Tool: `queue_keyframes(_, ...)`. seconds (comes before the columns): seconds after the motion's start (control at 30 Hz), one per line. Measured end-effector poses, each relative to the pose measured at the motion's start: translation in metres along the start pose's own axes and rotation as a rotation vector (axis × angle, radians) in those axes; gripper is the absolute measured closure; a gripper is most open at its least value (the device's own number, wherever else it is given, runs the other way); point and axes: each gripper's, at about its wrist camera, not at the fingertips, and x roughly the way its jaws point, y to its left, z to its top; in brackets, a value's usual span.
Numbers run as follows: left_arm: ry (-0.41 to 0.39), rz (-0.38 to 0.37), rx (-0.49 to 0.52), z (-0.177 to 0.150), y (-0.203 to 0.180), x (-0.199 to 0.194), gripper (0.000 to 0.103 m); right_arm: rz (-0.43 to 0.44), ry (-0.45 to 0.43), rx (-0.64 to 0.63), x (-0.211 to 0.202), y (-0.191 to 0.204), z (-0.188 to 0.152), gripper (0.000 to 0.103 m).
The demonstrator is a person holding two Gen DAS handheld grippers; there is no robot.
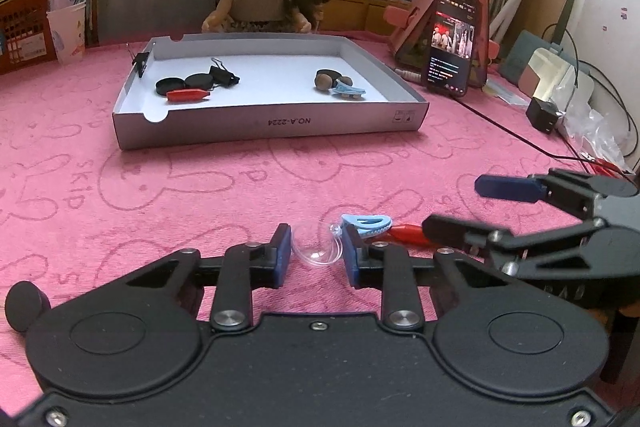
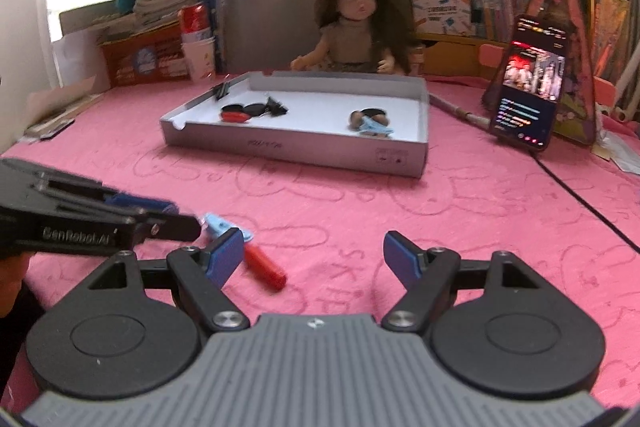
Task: Organize rigid objects
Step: 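Move back to the cloth and grasp the clear plastic dome with the left tool, then grasp a red marker with the right tool while the left tool holds the dome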
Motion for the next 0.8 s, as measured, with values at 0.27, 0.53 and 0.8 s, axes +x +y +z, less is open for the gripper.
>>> queue_keyframes(0.27, -0.016, 0.015, -0.009, 0.002, 0.006, -0.007, 0.077, 0.027, 0.019, -0.064, 0.003, 0.019, -0.005, 0.027)
queue_keyframes(0.53, -0.025, 0.03, -0.029, 0.004, 0.013, -0.011, 0.077, 0.025, 0.039, -0.103, 0.006, 0.029, -0.008, 0.068)
queue_keyframes(0.8, -0.03, 0.039, -0.043, 0.005, 0.016, -0.012, 0.077, 0.023, 0.048, -0.126, 0.004, 0.031, -0.007, 0.086)
